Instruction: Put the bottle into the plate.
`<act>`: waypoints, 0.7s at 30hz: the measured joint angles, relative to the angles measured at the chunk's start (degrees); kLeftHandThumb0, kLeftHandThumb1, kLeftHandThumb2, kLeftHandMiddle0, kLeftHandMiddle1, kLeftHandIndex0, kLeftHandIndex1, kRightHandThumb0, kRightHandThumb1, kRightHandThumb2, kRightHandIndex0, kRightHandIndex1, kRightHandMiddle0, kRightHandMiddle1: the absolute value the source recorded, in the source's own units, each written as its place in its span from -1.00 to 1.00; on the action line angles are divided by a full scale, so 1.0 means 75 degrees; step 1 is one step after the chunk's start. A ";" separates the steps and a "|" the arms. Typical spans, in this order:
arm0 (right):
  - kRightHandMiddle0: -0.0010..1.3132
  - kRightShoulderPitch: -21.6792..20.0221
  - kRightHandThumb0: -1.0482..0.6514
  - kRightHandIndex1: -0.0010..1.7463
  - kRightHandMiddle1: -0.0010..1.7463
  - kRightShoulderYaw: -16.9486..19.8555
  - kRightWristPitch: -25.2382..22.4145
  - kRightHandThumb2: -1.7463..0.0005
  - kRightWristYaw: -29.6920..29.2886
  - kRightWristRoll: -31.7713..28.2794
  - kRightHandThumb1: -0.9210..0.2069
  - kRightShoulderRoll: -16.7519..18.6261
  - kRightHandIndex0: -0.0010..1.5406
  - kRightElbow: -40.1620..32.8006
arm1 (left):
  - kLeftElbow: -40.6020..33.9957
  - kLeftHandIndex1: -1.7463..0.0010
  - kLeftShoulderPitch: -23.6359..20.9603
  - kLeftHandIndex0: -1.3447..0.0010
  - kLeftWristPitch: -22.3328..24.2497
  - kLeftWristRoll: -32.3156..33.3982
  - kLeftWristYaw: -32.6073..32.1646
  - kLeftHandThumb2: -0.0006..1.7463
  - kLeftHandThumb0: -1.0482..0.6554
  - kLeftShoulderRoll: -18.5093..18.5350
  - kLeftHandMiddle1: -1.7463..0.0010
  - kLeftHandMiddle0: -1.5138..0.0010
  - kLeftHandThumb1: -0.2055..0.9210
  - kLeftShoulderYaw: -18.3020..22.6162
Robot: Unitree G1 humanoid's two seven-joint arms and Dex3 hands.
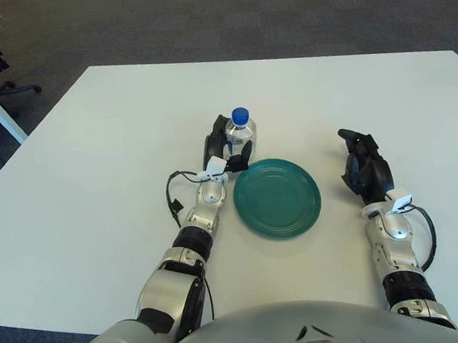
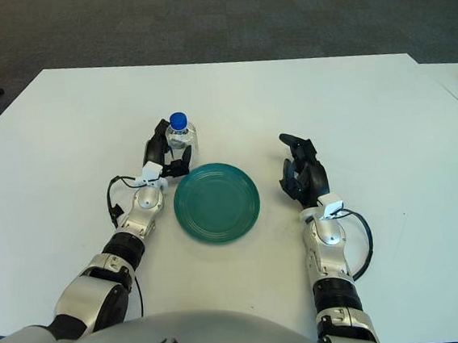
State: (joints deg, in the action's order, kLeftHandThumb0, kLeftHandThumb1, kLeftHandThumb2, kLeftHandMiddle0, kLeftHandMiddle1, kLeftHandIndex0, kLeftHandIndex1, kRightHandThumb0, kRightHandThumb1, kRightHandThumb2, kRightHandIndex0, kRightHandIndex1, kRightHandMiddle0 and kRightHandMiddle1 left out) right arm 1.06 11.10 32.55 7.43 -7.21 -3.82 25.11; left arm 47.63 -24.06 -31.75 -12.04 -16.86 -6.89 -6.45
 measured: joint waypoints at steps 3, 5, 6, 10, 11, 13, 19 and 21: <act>-0.98 0.0000 -0.60 -0.87 0.06 -0.0008 -0.0001 0.13 -0.0033 0.0001 -1.00 0.0000 -0.37 0.0000 | -0.0056 -1.00 0.0023 -0.49 -0.0025 -0.0016 -0.0008 0.45 0.20 0.0002 -1.00 -0.63 -0.06 -0.0003; -0.97 -0.0002 -0.61 -0.87 0.07 -0.0018 0.0002 0.13 -0.0040 0.0002 -1.00 0.0000 -0.37 0.0007 | -0.0095 -1.00 0.0049 -0.49 -0.0051 -0.0068 -0.0061 0.45 0.19 0.0005 -1.00 -0.64 -0.07 -0.0018; -0.97 -0.0004 -0.62 -0.87 0.07 -0.0022 0.0007 0.13 -0.0038 0.0003 -1.00 0.0000 -0.37 0.0014 | -0.0124 -1.00 0.0071 -0.49 -0.0070 -0.0119 -0.0112 0.45 0.19 0.0006 -1.00 -0.65 -0.07 -0.0034; -0.96 -0.0087 -0.64 -0.86 0.09 -0.0021 0.0029 0.13 0.0021 0.0000 -1.00 -0.0029 -0.37 0.0069 | -0.0905 -1.00 0.0513 -0.52 0.0037 -0.0392 -0.0293 0.45 0.15 0.0011 -1.00 -0.67 -0.10 -0.0138; -0.96 -0.0107 -0.64 -0.86 0.09 -0.0020 0.0034 0.13 0.0047 -0.0001 -1.00 -0.0038 -0.37 0.0092 | -0.1196 -1.00 0.0662 -0.51 0.0109 -0.0452 -0.0297 0.45 0.16 0.0004 -1.00 -0.67 -0.09 -0.0176; -0.97 -0.0165 -0.64 -0.86 0.10 -0.0019 0.0049 0.13 0.0078 -0.0003 -1.00 -0.0065 -0.38 0.0162 | -0.1790 -1.00 0.0956 -0.50 0.0204 -0.0545 -0.0275 0.44 0.17 -0.0008 -1.00 -0.67 -0.08 -0.0278; -0.98 -0.0357 -0.66 -0.87 0.11 -0.0018 0.0141 0.12 0.0219 -0.0014 -1.00 -0.0125 -0.40 0.0502 | -0.3360 -1.00 0.1559 -0.48 0.0410 -0.0677 0.0018 0.42 0.18 0.0095 -1.00 -0.66 -0.05 -0.0612; -0.99 -0.0397 -0.66 -0.87 0.11 -0.0017 0.0156 0.12 0.0244 -0.0017 -1.00 -0.0138 -0.41 0.0572 | -0.3719 -1.00 0.1619 -0.48 0.0472 -0.0710 0.0118 0.41 0.18 0.0119 -1.00 -0.65 -0.04 -0.0684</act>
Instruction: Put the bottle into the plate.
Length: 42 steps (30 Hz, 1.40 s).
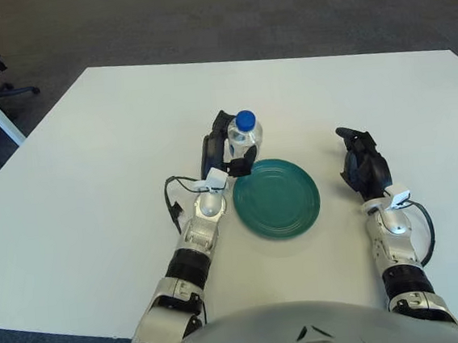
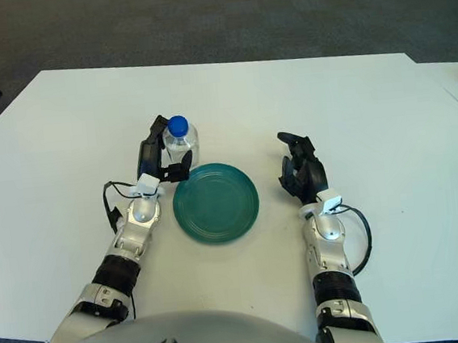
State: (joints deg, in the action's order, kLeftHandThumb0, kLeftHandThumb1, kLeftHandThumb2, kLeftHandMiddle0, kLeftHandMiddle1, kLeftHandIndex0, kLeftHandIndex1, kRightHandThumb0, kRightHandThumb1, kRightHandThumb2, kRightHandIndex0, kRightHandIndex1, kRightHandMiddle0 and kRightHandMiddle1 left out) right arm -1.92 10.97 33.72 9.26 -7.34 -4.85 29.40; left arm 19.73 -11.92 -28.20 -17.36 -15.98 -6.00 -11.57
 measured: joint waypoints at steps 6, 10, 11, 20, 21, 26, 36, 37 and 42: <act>-1.00 -0.0097 -0.65 -0.86 0.09 0.0003 0.0025 0.14 0.0054 -0.0013 -1.00 -0.0030 -0.41 0.0138 | -0.0516 -1.00 0.0025 -0.46 0.0031 -0.0061 0.0239 0.39 0.18 0.0054 -1.00 -0.64 -0.03 -0.0118; -1.00 -0.0195 -0.64 -0.86 0.09 0.0006 0.0074 0.14 0.0074 -0.0015 -1.00 -0.0059 -0.41 0.0277 | -0.0660 -1.00 0.0049 -0.45 0.0046 -0.0121 0.0402 0.39 0.18 0.0109 -1.00 -0.64 -0.03 -0.0164; -1.00 -0.0211 -0.64 -0.86 0.09 0.0006 0.0085 0.14 0.0084 -0.0015 -1.00 -0.0065 -0.41 0.0306 | -0.0689 -1.00 0.0060 -0.45 0.0046 -0.0124 0.0445 0.39 0.18 0.0131 -1.00 -0.63 -0.03 -0.0178; -1.00 -0.0307 -0.62 -0.86 0.08 0.0005 0.0119 0.14 0.0002 -0.0006 -1.00 -0.0096 -0.42 0.0461 | -0.0866 -1.00 0.0213 -0.44 0.0093 -0.0217 0.0593 0.39 0.19 0.0280 -1.00 -0.62 -0.02 -0.0247; -1.00 -0.0313 -0.62 -0.86 0.08 0.0005 0.0118 0.15 -0.0015 -0.0006 -1.00 -0.0096 -0.41 0.0469 | -0.0889 -1.00 0.0232 -0.44 0.0121 -0.0239 0.0594 0.39 0.19 0.0287 -1.00 -0.62 -0.02 -0.0260; -1.00 -0.0341 -0.61 -0.84 0.07 0.0004 0.0115 0.17 -0.0062 -0.0006 -1.00 -0.0096 -0.38 0.0510 | -0.1082 -1.00 0.0421 -0.45 0.0201 -0.0286 0.0699 0.40 0.19 0.0292 -1.00 -0.62 -0.04 -0.0341; -1.00 -0.0382 -0.60 -0.84 0.03 -0.0014 0.0097 0.20 -0.0251 0.0009 -1.00 -0.0093 -0.40 0.0564 | -0.1555 -1.00 0.0939 -0.45 0.0661 -0.0126 0.1299 0.41 0.19 0.0293 -1.00 -0.63 -0.04 -0.0640; -1.00 -0.0382 -0.60 -0.84 0.03 -0.0021 0.0066 0.20 -0.0271 0.0011 -1.00 -0.0093 -0.40 0.0556 | -0.1623 -1.00 0.1005 -0.45 0.0762 -0.0126 0.1363 0.41 0.18 0.0293 -1.00 -0.63 -0.04 -0.0676; -1.00 -0.0359 -0.59 -0.84 0.01 -0.0038 -0.0041 0.23 -0.0305 0.0008 -1.00 -0.0090 -0.42 0.0491 | -0.1925 -1.00 0.1282 -0.45 0.1244 -0.0128 0.1555 0.42 0.18 0.0291 -1.00 -0.63 -0.04 -0.0796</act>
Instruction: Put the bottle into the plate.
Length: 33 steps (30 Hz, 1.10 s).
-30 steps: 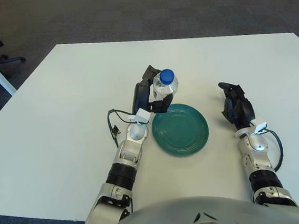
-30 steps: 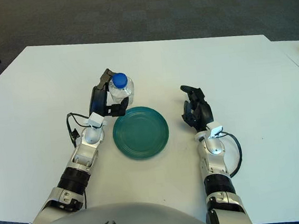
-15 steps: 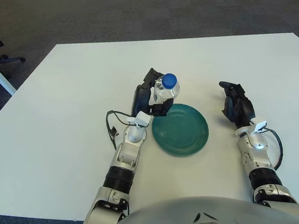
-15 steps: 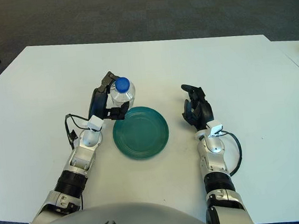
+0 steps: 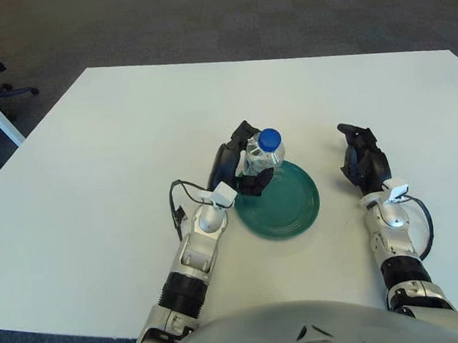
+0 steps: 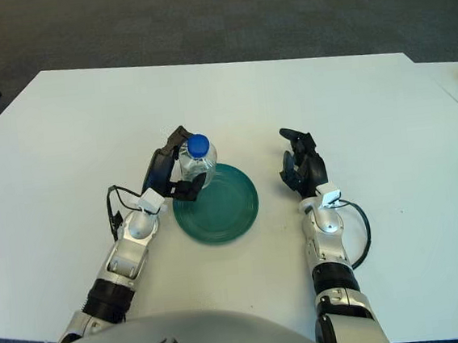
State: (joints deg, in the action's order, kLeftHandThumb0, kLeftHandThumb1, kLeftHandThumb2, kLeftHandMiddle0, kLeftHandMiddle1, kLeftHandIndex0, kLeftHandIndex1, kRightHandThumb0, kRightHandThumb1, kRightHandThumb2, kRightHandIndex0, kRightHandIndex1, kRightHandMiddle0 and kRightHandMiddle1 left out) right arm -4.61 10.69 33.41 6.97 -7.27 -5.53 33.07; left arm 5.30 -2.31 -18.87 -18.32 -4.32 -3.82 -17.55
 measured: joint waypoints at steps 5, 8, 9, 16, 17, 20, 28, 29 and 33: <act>-1.00 0.0069 -0.60 -0.85 -0.01 -0.0040 -0.0076 0.23 -0.0008 -0.0004 -1.00 0.0027 -0.44 -0.0137 | -0.0293 -1.00 0.0392 -0.44 0.0472 0.0117 0.0128 0.42 0.18 -0.0107 -1.00 -0.62 -0.04 -0.0211; -1.00 0.0154 -0.60 -0.85 -0.03 -0.0101 -0.0112 0.24 -0.0017 -0.0002 -1.00 0.0061 -0.44 -0.0266 | -0.0244 -1.00 0.0610 -0.44 0.0582 0.0168 0.0189 0.42 0.18 -0.0186 -1.00 -0.62 -0.04 -0.0405; -1.00 0.0184 -0.60 -0.85 -0.03 -0.0121 -0.0134 0.24 -0.0028 -0.0001 -1.00 0.0084 -0.43 -0.0320 | -0.0181 -1.00 0.0665 -0.43 0.0582 0.0187 0.0196 0.42 0.17 -0.0210 -1.00 -0.62 -0.04 -0.0457; -1.00 0.0302 -0.60 -0.83 0.04 -0.0255 -0.0392 0.23 -0.0098 0.0011 -1.00 0.0269 -0.43 -0.0613 | 0.0107 -1.00 0.0719 -0.45 0.0584 0.0638 0.0485 0.41 0.16 -0.0206 -1.00 -0.62 -0.04 -0.0594; -1.00 0.0324 -0.60 -0.83 0.05 -0.0273 -0.0447 0.23 -0.0098 0.0012 -1.00 0.0284 -0.43 -0.0643 | 0.0097 -1.00 0.0727 -0.45 0.0590 0.0658 0.0497 0.41 0.16 -0.0206 -1.00 -0.63 -0.04 -0.0624; -1.00 0.0371 -0.59 -0.83 0.05 -0.0311 -0.0577 0.22 -0.0097 0.0012 -1.00 0.0304 -0.44 -0.0701 | 0.0025 -1.00 0.0783 -0.46 0.0659 0.0605 0.0495 0.42 0.13 -0.0194 -1.00 -0.65 -0.06 -0.0771; -1.00 0.0409 -0.58 -0.83 0.05 -0.0356 -0.0655 0.21 -0.0140 0.0019 -1.00 0.0331 -0.47 -0.0771 | -0.0093 -1.00 0.0942 -0.47 0.0937 0.0325 0.0403 0.44 0.09 -0.0153 -1.00 -0.68 -0.09 -0.1077; -1.00 0.0409 -0.57 -0.83 0.04 -0.0361 -0.0657 0.21 -0.0141 0.0018 -1.00 0.0331 -0.48 -0.0772 | -0.0100 -1.00 0.0953 -0.47 0.0950 0.0319 0.0403 0.44 0.09 -0.0150 -1.00 -0.68 -0.10 -0.1094; -1.00 0.0410 -0.56 -0.83 0.03 -0.0374 -0.0660 0.20 -0.0140 0.0014 -1.00 0.0345 -0.49 -0.0773 | -0.0131 -1.00 0.1011 -0.49 0.0952 0.0340 0.0410 0.46 0.09 -0.0143 -1.00 -0.68 -0.13 -0.1124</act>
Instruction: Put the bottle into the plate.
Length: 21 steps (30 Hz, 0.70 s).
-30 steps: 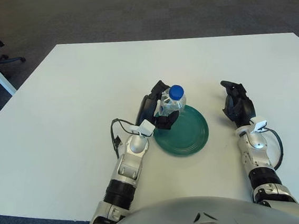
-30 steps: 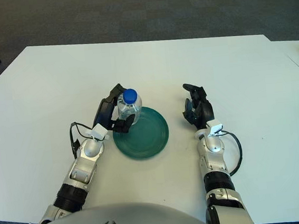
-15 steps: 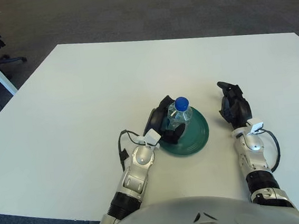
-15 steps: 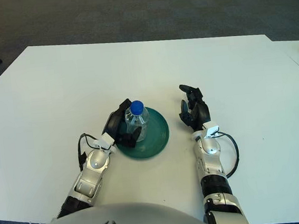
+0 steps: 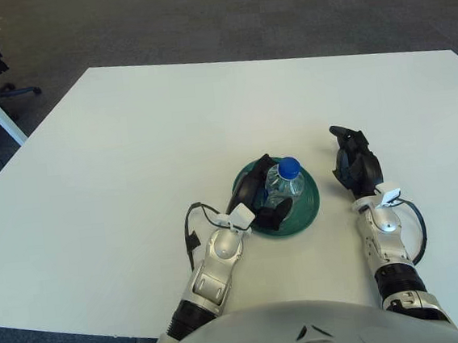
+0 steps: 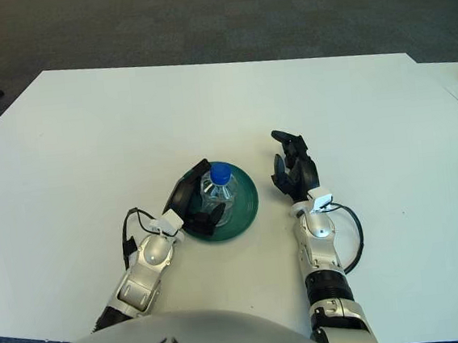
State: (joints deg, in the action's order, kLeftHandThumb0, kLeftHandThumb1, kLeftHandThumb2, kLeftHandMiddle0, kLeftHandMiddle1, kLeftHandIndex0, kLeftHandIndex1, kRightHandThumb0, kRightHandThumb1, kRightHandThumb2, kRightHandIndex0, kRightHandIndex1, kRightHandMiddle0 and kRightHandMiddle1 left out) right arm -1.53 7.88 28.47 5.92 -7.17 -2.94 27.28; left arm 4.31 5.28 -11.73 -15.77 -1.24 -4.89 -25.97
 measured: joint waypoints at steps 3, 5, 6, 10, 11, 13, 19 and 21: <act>-1.00 0.0001 -0.56 -0.83 0.02 -0.0009 0.0000 0.20 0.0000 -0.0001 -1.00 0.0012 -0.49 0.0000 | 0.0029 -1.00 0.0013 -0.51 -0.0025 0.0123 0.0034 0.48 0.07 -0.0002 -1.00 -0.69 -0.15 0.0001; -1.00 0.0001 -0.56 -0.83 0.01 -0.0018 -0.0001 0.19 0.0000 -0.0001 -1.00 0.0014 -0.49 0.0000 | 0.0080 -1.00 0.0004 -0.52 -0.0076 0.0201 0.0043 0.49 0.06 -0.0003 -1.00 -0.69 -0.15 0.0006; -1.00 0.0002 -0.56 -0.83 0.01 -0.0021 -0.0002 0.18 0.0000 -0.0001 -1.00 0.0014 -0.49 0.0000 | 0.0104 -1.00 -0.0005 -0.53 -0.0095 0.0221 0.0042 0.49 0.05 -0.0003 -1.00 -0.70 -0.15 0.0008; -1.00 0.0006 -0.57 -0.83 0.00 -0.0034 -0.0012 0.18 0.0001 -0.0001 -1.00 0.0016 -0.49 0.0000 | 0.0278 -1.00 -0.0120 -0.54 -0.0136 0.0168 -0.0053 0.51 0.04 -0.0005 -1.00 -0.71 -0.16 0.0010; -1.00 0.0006 -0.57 -0.82 0.00 -0.0038 -0.0013 0.18 0.0001 -0.0001 -1.00 0.0016 -0.49 0.0000 | 0.0312 -1.00 -0.0158 -0.54 -0.0132 0.0136 -0.0101 0.51 0.04 -0.0006 -1.00 -0.72 -0.16 0.0010; -1.00 0.0006 -0.57 -0.82 0.00 -0.0044 -0.0015 0.18 0.0004 -0.0002 -1.00 0.0020 -0.49 -0.0002 | 0.0322 -1.00 -0.0223 -0.55 -0.0038 0.0061 -0.0198 0.52 0.04 -0.0008 -1.00 -0.73 -0.17 0.0007; -1.00 0.0012 -0.59 -0.82 0.02 -0.0045 -0.0027 0.18 0.0009 -0.0016 -1.00 0.0032 -0.50 -0.0030 | 0.0049 -1.00 -0.0283 -0.56 0.0664 -0.0016 -0.0288 0.53 0.03 -0.0013 -1.00 -0.73 -0.17 -0.0013; -1.00 0.0018 -0.59 -0.82 0.02 -0.0045 -0.0033 0.18 0.0009 -0.0018 -1.00 0.0036 -0.50 -0.0038 | -0.0046 -1.00 -0.0284 -0.56 0.0866 0.0016 -0.0288 0.53 0.03 -0.0014 -1.00 -0.73 -0.17 -0.0020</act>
State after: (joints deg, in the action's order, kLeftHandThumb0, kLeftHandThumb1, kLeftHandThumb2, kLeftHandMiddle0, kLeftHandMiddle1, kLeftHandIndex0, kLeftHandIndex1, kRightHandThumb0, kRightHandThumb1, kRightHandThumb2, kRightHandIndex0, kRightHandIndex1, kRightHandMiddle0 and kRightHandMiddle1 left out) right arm -1.40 7.54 28.22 5.98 -7.30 -2.67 26.99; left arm 3.97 3.15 -5.24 -15.65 -3.40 -4.99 -26.13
